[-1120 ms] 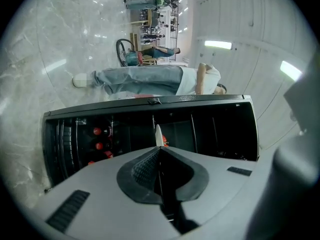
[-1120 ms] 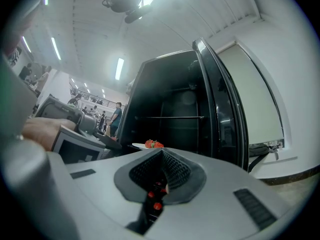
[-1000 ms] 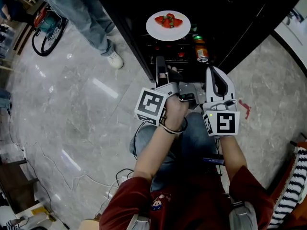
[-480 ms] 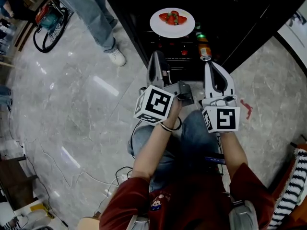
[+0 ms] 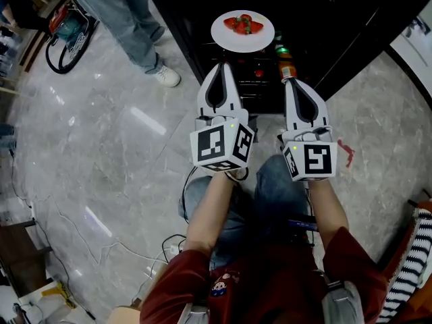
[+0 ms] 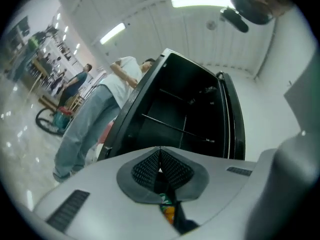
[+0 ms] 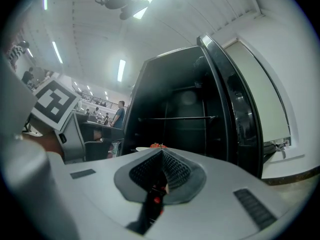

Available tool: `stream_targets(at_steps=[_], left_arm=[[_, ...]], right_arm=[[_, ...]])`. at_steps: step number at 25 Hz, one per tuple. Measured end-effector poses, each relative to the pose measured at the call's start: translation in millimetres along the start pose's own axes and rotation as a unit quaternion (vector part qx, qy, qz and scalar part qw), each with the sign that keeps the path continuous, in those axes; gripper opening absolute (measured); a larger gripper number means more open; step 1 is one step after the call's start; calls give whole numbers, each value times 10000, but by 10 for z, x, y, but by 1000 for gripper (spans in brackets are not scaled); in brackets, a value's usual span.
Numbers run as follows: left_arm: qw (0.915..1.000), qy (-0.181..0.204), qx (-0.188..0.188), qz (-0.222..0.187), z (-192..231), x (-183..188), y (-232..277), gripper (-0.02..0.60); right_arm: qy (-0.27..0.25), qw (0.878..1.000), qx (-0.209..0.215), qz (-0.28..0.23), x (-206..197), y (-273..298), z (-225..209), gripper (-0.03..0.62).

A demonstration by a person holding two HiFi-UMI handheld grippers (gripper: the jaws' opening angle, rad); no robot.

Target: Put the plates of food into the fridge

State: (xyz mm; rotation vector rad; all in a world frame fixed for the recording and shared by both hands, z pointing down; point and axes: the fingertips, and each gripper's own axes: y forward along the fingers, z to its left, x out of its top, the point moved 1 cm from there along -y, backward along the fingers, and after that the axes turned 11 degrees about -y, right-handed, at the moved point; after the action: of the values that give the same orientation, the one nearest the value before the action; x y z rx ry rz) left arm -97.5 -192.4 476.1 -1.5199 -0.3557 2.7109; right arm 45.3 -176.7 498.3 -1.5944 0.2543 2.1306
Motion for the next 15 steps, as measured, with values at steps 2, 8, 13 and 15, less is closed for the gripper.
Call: stream_targets(at_steps=[2,8,13,15], left_arm=[[9988,481,24,44,-29,27,-2,6],[9877,1542,161,214,-35,-19,6,6],[9819,1828,138,471,5,-62,35,6],[9825,1800,131,472,32,-41,36,6]], right_arm=[[67,10000,0,68,-12,47,7,4],[119,9995,71,294,-54,215,99,3],[302,9980,127,540,-82,379,132,3],[289,9978,141,571,-70,436,154,3]])
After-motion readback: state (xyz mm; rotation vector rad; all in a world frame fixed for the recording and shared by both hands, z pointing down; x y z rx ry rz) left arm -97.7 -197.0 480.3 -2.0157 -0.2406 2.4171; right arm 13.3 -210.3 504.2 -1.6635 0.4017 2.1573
